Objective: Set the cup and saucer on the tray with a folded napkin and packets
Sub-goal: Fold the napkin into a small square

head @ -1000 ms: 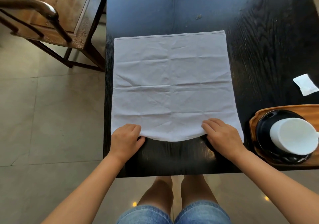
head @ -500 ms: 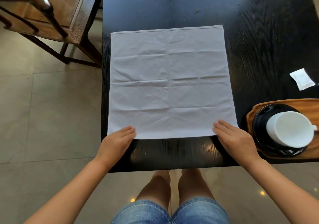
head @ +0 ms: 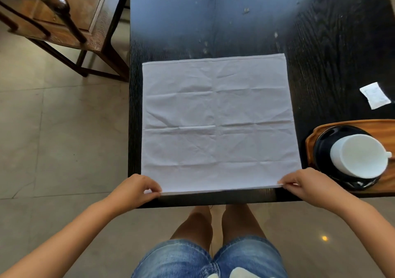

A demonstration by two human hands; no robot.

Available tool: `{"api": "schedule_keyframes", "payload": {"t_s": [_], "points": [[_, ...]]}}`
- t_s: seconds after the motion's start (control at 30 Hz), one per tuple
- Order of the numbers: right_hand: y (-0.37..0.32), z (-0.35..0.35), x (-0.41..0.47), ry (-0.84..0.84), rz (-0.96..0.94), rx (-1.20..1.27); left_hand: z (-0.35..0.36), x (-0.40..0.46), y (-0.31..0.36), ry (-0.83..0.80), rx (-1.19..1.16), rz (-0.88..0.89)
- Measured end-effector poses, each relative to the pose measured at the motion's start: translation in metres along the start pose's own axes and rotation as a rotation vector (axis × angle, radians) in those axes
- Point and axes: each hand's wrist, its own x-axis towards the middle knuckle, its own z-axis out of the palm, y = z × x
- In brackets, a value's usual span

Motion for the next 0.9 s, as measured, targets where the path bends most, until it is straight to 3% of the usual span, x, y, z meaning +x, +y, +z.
{"api": "schedule_keyframes", "payload": {"t_s": [0.13, 0.27, 0.4, 0.67, 0.77, 0.9], "points": [[-0.004, -0.026, -0.003, -0.202, -0.001, 0.129, -0.035, -0.002, 0.007, -0.282, -0.259, -0.094], [-0.009, -0.066, 0.009, -0.276, -0.009, 0.128, -0.080, 0.015, 0.016, -0.335, -0.291, -0.082], [-0.009, -0.109, 0.047, -0.055, 0.029, 0.124, -0.119, 0.050, 0.020, -0.015, -0.315, -0.087], [-0.004, -0.172, 0.146, 0.364, -0.023, -0.001, -0.171, 0.138, 0.019, 0.527, -0.041, -0.016], [0.003, -0.178, 0.182, 0.487, -0.065, -0.098, -0.179, 0.171, 0.011, 0.599, 0.089, 0.038], [0.005, -0.174, 0.208, 0.503, -0.024, -0.161, -0.175, 0.196, 0.001, 0.567, 0.134, 0.031]]}}
